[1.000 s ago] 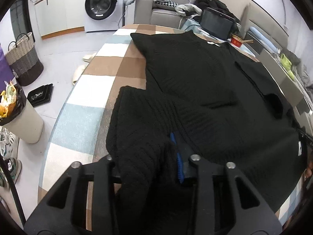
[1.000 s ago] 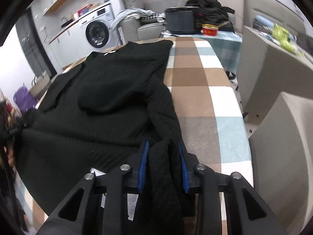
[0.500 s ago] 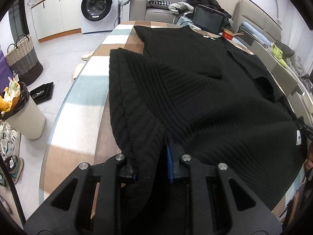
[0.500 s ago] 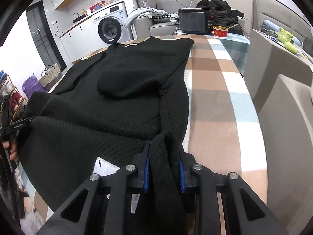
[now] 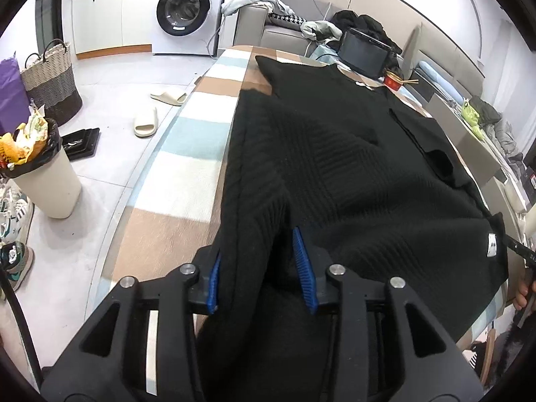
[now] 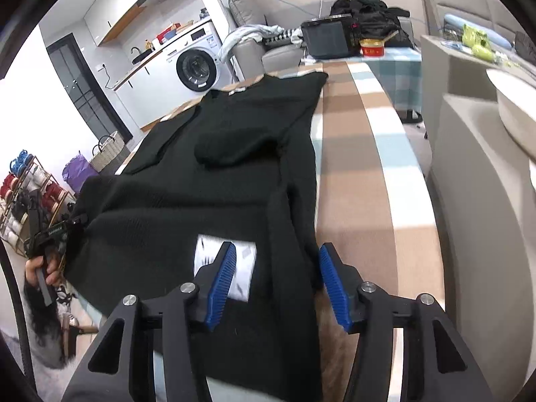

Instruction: Fold small clothes

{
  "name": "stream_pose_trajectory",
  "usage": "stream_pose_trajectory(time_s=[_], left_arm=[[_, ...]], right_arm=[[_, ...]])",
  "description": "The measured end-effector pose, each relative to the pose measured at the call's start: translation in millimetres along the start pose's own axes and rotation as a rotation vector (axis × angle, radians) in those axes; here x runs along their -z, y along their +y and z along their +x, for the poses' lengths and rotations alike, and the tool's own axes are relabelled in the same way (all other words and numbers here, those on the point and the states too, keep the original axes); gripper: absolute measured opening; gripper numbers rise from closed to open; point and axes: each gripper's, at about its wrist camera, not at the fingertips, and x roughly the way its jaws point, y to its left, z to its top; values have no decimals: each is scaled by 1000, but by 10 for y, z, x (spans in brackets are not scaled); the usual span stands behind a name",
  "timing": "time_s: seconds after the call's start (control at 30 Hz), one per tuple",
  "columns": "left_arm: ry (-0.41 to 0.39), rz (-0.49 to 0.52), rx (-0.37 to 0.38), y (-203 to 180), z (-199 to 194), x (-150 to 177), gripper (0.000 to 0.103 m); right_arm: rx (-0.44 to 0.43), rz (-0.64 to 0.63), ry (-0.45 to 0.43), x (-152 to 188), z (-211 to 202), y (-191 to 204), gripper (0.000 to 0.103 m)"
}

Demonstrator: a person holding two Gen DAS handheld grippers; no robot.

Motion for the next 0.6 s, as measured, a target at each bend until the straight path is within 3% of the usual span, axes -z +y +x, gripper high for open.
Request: stream_pose_trajectory(time_s=[0.13,0.2,0.23,0.6], left_arm=[[1,13,-10,30,-110,130,48],[-6,17,-11,61,-195,214,63],[-9,19,-14,82,-232,255,65],[52,36,-58,291,-426,656,67]], right_arm=[[-48,22,38,144,-46,-63,53],[-76,29,54,192,-49,-80,53],[-87,32,59,215,-47,-85,53],[-99,19,77,299,-18,-12,53]])
